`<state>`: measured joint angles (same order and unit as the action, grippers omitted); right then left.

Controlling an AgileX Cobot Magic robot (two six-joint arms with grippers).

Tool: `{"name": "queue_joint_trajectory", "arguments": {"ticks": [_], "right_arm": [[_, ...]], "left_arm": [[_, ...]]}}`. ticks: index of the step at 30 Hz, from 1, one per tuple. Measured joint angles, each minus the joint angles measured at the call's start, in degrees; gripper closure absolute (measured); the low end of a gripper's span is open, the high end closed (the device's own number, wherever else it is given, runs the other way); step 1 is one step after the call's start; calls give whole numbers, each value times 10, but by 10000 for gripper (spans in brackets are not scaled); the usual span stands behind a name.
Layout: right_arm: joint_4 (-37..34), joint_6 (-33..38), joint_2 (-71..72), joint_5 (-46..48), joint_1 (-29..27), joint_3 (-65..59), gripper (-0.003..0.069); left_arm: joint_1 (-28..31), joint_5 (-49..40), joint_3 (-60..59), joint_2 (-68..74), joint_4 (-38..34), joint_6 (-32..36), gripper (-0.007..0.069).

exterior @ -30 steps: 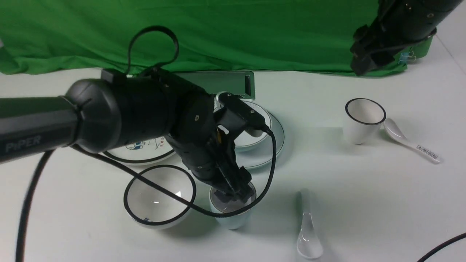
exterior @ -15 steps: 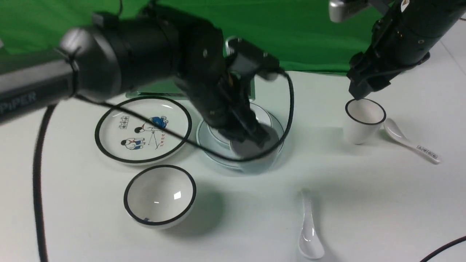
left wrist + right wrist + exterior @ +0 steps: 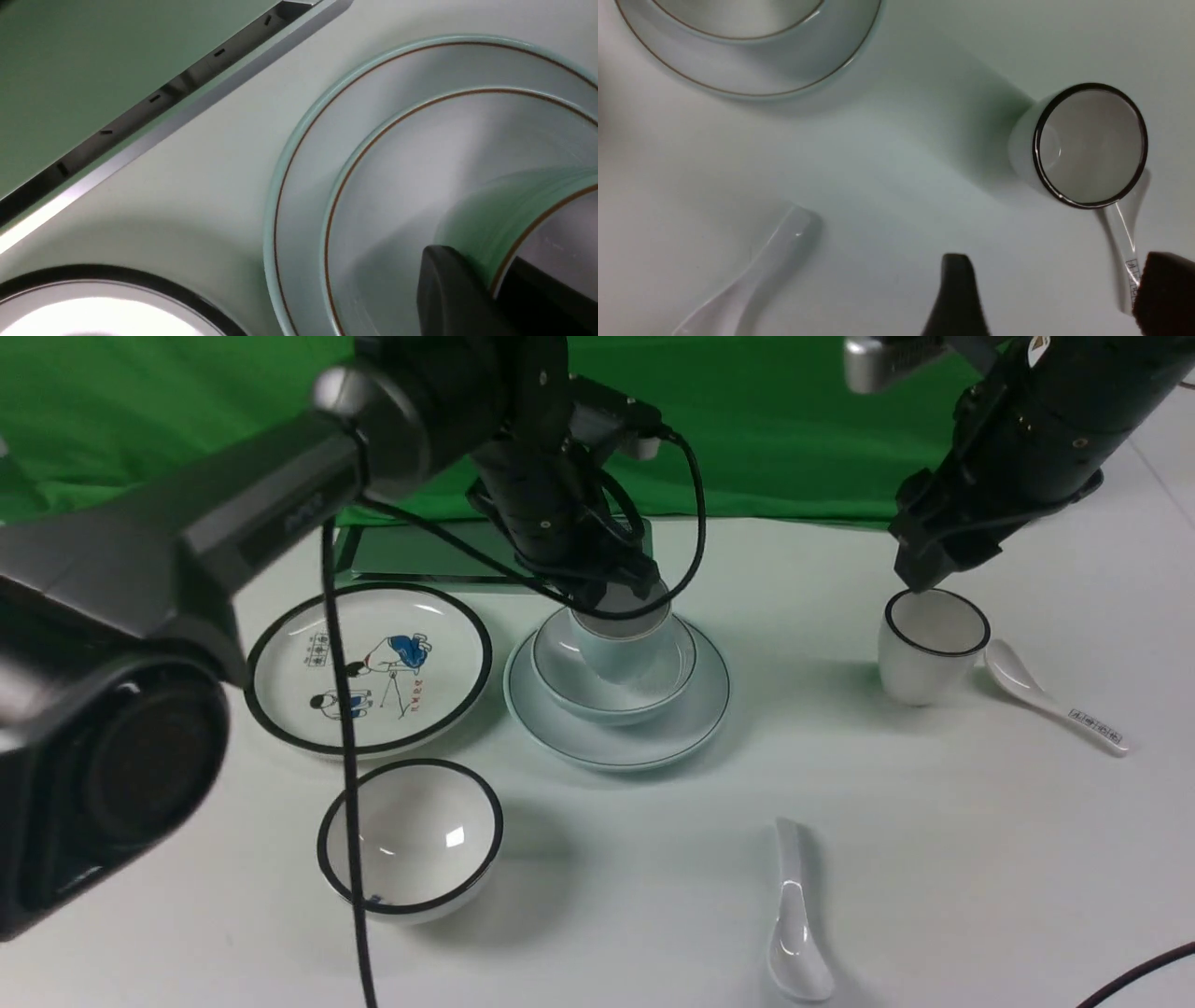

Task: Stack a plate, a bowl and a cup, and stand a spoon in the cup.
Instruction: Use the left arm to put the blue teacup into the blue rice bowl in the middle, then use the right arm to grab a blue soup spoon

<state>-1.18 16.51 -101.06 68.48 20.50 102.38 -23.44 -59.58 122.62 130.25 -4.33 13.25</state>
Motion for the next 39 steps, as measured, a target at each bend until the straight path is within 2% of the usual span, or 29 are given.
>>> {"name": "queue_joint_trajectory", "arguments": {"ticks": [5,9,11,12,14,16,18,21,24,27,28,29,31,32,33,34,36,39], "right_arm": [[0,1,0,0,0,0,151],[0,1,0,7,0,0,151],[0,-2,0,10,0,0,151],[0,-3,0,10,0,0,151],[0,-13,5,11,0,0,151],[-1,-19,10,11,2,-1,151],[-1,-28,36,10,10,-13,151],[-1,-36,63,9,22,-34,151],[-1,-49,106,9,46,-82,151],[-2,-68,146,-10,80,-162,152],[-3,-77,155,-32,90,-197,152],[-3,-80,156,-36,94,-202,152],[-4,-99,161,-77,107,-260,152],[-4,-103,161,-91,109,-270,152],[-4,-121,160,-125,112,-307,152],[-4,-135,159,-151,113,-326,152],[-4,-165,154,-201,113,-369,152],[-3,-201,143,-257,113,-399,152]], "left_arm": [[0,-6,14,21,0,-10,587],[0,-17,26,19,0,-13,457],[0,-42,44,17,0,-13,340],[0,-45,46,15,0,-14,329],[0,-84,80,2,2,-14,215],[0,-91,93,-9,2,-17,174],[0,-94,110,-61,5,-29,103],[0,-96,113,-115,8,-32,94],[0,-96,112,-205,16,-33,127],[0,-96,70,-306,46,-39,247],[0,-96,42,-340,62,-41,316],[0,-96,36,-351,67,-40,326],[0,-98,-39,-410,86,-43,454],[0,-98,-53,-421,88,-44,475],[0,-98,-115,-461,92,-46,555],[0,-95,-148,-481,92,-50,590],[0,-76,-242,-536,92,-60,643],[0,-49,-334,-591,92,-77,658]]}}
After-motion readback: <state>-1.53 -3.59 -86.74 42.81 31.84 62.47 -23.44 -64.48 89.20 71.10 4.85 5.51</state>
